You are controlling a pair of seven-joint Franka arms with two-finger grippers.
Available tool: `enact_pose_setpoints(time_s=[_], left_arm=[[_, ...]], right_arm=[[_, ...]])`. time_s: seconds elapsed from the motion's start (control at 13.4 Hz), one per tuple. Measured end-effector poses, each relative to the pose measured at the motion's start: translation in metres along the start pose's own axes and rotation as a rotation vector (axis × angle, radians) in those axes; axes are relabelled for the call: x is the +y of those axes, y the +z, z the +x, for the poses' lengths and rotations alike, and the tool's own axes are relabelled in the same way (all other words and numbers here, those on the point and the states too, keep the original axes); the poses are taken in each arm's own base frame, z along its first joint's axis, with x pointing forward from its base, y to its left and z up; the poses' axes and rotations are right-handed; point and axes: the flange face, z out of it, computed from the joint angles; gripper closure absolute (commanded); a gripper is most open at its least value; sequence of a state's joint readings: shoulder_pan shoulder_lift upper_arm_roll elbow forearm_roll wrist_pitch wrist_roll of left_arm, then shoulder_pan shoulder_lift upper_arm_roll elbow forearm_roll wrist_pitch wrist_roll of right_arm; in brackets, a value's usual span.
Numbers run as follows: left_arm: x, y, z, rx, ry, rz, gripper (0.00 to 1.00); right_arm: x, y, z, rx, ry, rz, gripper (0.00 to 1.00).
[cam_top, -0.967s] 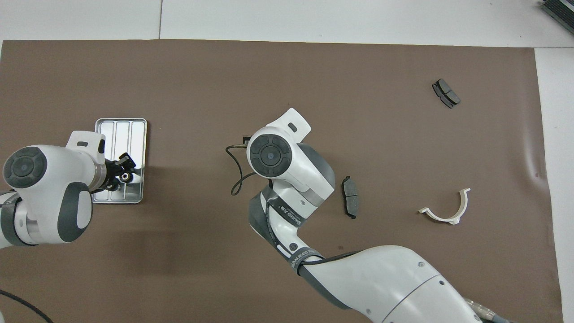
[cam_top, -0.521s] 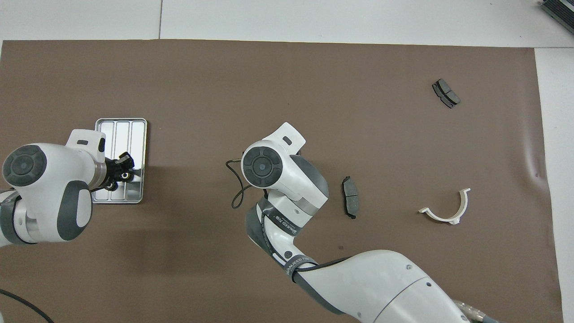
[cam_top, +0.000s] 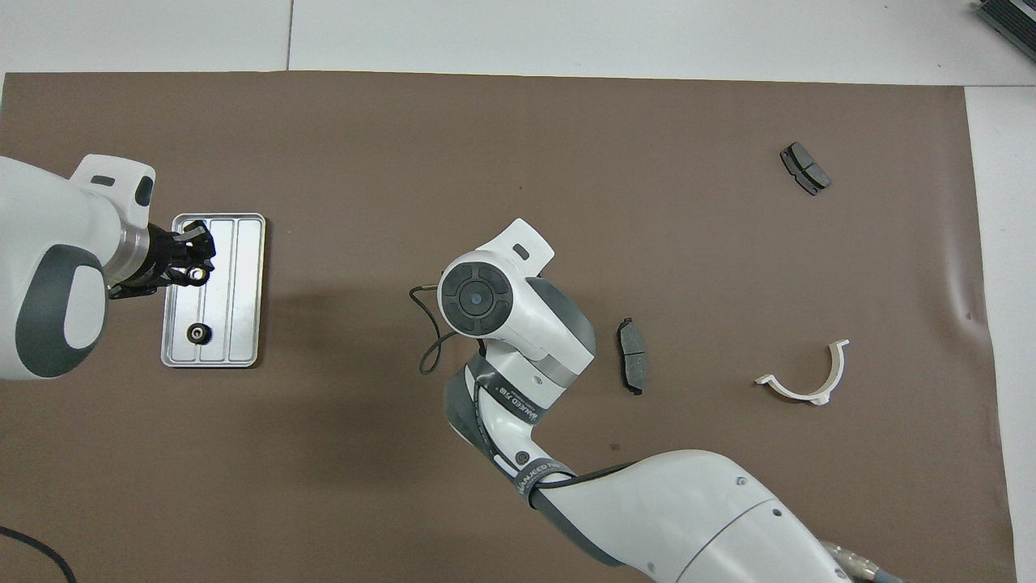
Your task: Place bearing gear from tray to pile
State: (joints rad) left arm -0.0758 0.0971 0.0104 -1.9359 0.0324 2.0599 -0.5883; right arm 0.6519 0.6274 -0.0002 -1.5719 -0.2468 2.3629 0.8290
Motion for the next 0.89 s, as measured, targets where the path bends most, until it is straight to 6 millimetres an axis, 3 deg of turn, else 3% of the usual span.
enact_pose_setpoints(time_s=[0.22,0.52,0.74,0.89], left_arm=[[0.022,-0.033,-0.004,-0.001,0.034,-0.001,1.0],[0.038,-0.045,-0.004,0.017,0.056,-0.016,1.0],[0.059,-0.073,0.001,0.031,0.066,-0.063,1.0],[0.071,-0.082,0.002,0.033,0.077,-0.075,1.0]], right_arm=[[0.001,0.001,-0.001,-0.006,0.0,-0.006,0.66],[0.0,0.001,-0.002,-0.009,0.001,-0.008,0.82],[-0.001,0.0,-0.002,-0.008,0.011,-0.007,1.0],[-0.001,-0.001,-0.002,-0.007,0.012,-0.006,1.0]])
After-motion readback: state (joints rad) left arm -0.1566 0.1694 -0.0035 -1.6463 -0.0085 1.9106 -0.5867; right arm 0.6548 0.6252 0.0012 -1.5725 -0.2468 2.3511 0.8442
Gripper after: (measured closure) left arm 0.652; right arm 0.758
